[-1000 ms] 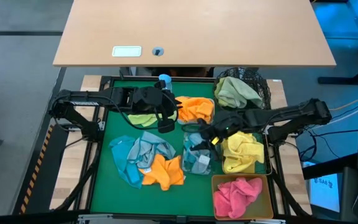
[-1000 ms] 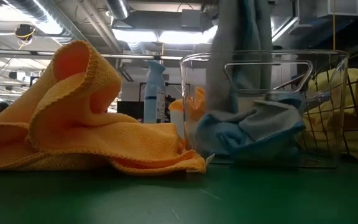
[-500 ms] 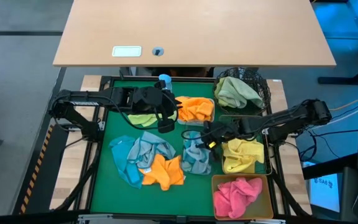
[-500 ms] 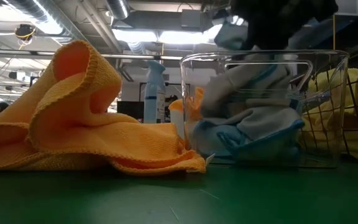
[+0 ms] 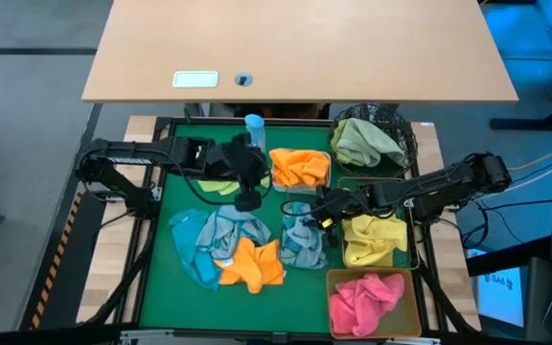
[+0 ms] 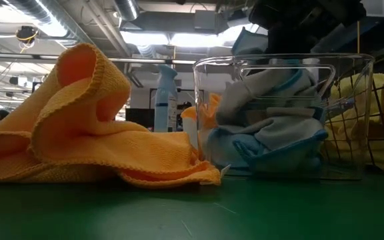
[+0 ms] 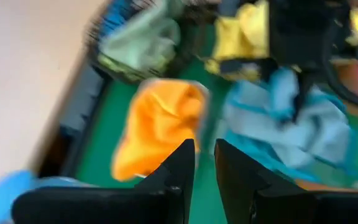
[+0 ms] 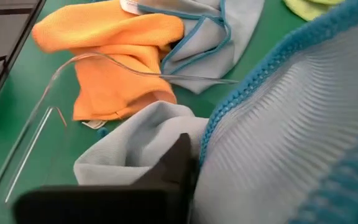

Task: Sort microfiber towel by color & place in baskets
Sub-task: Put the blue towel into the transparent bin

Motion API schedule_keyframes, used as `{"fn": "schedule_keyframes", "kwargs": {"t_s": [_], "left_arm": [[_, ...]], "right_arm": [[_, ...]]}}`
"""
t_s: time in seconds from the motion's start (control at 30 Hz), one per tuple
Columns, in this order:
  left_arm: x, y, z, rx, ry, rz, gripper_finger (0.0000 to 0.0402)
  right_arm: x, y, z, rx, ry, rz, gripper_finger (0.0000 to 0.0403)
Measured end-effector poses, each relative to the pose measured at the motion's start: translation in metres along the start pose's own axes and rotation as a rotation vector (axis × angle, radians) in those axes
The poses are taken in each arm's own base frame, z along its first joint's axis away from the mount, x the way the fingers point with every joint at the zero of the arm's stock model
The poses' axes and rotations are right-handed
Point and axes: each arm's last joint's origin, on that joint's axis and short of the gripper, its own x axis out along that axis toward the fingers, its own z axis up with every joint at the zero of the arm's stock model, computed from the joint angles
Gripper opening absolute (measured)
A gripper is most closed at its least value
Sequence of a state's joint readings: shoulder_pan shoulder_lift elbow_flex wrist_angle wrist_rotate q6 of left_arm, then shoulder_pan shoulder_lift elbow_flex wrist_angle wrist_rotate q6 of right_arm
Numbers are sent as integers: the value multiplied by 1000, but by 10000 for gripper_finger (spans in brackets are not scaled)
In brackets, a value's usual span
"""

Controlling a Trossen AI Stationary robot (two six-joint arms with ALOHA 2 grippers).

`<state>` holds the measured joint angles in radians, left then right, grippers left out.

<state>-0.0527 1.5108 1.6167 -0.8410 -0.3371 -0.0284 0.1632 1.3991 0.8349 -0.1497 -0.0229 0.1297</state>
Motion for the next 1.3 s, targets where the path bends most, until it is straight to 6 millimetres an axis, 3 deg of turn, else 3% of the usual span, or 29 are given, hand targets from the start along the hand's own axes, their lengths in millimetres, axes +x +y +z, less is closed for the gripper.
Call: {"fn": "schedule_keyframes", "kwargs": {"t_s": [0.27, 0.47, 0.67, 1.03, 1.3], "left_arm": [[37, -29, -48, 17, 183, -163, 59], [63, -46, -89, 15, 259, -196, 59], [79, -58, -117, 20, 267, -263, 59], [92, -61, -146, 27, 291, -258, 59], [97, -57, -161, 24, 317, -133, 59]], "right_arm": [[-1, 0, 5, 24, -33, -29, 187], [-11, 3, 23, 23, -14, -4, 244], [-28, 7, 47, 54, 25, -11, 257], [-65, 14, 97, 15, -68, -3, 257], [-74, 15, 107, 10, -91, 0, 257]]}}
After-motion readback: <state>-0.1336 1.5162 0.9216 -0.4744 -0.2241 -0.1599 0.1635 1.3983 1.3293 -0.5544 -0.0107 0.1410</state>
